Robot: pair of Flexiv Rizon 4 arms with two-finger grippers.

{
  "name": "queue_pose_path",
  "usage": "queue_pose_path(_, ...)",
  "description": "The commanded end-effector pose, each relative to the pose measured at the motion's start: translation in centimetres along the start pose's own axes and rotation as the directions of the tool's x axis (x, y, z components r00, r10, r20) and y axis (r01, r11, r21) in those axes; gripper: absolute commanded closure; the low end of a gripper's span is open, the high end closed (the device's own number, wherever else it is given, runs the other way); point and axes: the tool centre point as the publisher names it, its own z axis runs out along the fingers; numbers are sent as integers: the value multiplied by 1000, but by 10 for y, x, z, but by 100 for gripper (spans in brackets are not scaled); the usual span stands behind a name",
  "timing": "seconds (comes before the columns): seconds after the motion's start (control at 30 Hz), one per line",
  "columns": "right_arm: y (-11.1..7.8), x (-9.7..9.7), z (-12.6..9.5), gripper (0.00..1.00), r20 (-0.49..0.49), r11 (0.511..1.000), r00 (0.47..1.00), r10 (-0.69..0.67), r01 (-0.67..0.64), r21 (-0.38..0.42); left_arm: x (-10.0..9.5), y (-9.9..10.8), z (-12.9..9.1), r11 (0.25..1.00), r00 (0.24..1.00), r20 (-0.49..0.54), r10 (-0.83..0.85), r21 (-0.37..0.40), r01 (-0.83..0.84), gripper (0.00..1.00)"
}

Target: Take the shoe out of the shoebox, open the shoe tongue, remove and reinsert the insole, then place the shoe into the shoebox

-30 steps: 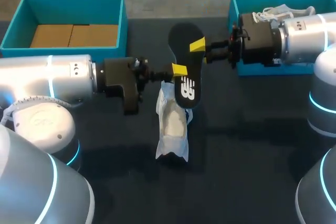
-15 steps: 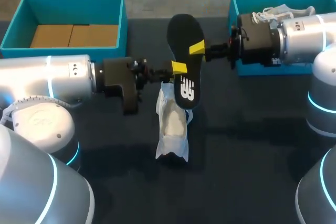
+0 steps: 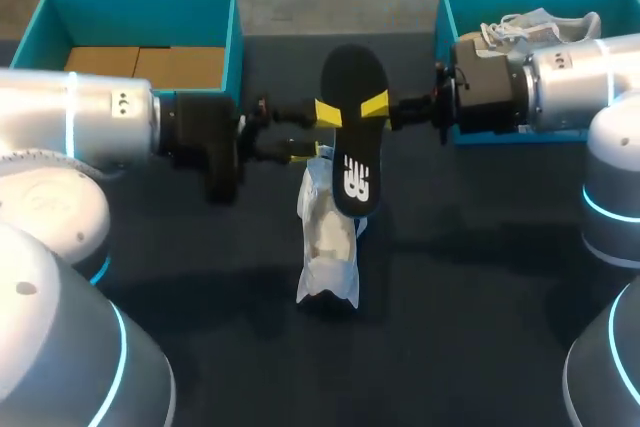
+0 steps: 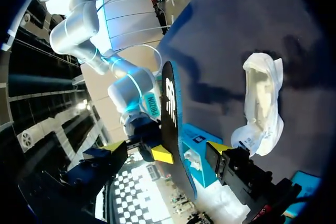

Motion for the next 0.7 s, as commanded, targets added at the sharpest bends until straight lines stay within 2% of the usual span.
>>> queue_pose_path(0.03,0,-7,6,100,16,1000,1000,10,-10,2,-6,7,-12,995,989,-149,-9,95,23,0)
queue_pose_path(0.33,-2,-18,9,100,71,1000,997,25,-25,2,-7,14,-15,978,929,-369,-24,183,98,0)
queue_pose_path(0.47,-2,-20,12,100,89,1000,996,25,-26,12,-6,17,-17,963,867,-494,-59,202,180,0)
queue_pose_path(0.7,-1,-25,19,100,125,999,992,21,-24,26,-2,16,-20,930,733,-680,-8,265,256,0)
